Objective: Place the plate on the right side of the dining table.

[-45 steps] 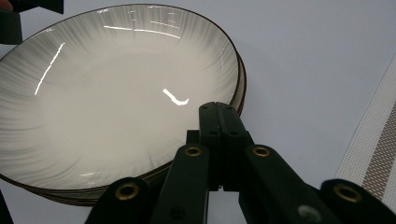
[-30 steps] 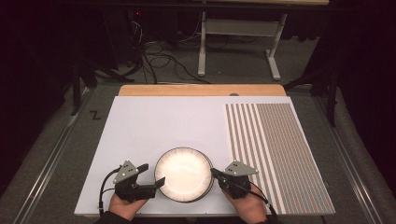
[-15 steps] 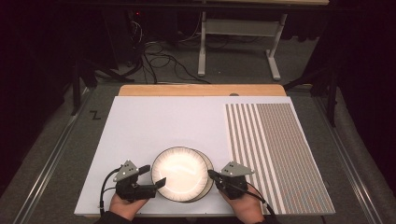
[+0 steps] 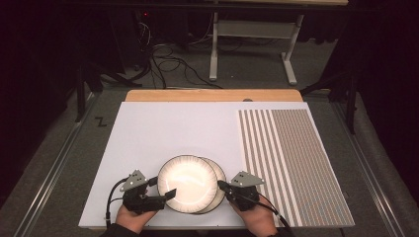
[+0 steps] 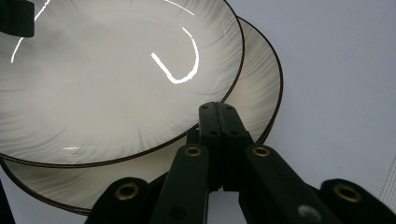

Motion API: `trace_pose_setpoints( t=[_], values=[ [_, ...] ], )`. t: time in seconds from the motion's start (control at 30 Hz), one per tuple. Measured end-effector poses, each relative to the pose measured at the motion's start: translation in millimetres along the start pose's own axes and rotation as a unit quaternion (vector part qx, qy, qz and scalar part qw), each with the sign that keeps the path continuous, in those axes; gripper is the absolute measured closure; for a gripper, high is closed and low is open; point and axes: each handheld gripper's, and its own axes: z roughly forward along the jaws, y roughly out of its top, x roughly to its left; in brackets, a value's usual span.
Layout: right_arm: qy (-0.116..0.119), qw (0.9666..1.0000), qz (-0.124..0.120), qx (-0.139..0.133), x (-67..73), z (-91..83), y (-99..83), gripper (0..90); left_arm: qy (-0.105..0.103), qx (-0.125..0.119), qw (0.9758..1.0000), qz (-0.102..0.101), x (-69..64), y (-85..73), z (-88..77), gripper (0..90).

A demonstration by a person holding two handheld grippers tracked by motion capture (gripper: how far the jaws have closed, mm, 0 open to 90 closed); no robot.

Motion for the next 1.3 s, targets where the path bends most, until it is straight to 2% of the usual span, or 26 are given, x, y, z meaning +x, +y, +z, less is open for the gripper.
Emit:
trace_pose_setpoints(
  t=[0.6,0.8,1.3],
  values=[
    [0.001,1.0000,-0.002,0.001,2.4,2.2,0.0,90.0,-0.009,0.003,0.9999,-0.007,1.2,-0.5,-0.3,27.3],
    [0.012,0.9997,-0.019,0.007,11.5,6.4,0.7,90.0,-0.008,-0.002,0.9999,-0.013,3.1,-0.6,-3.1,27.8],
    [0.015,0.9998,-0.013,0.008,13.1,8.5,1.6,90.0,-0.021,0.005,0.9992,-0.033,3.2,-1.1,-5.2,29.9]
  ],
)
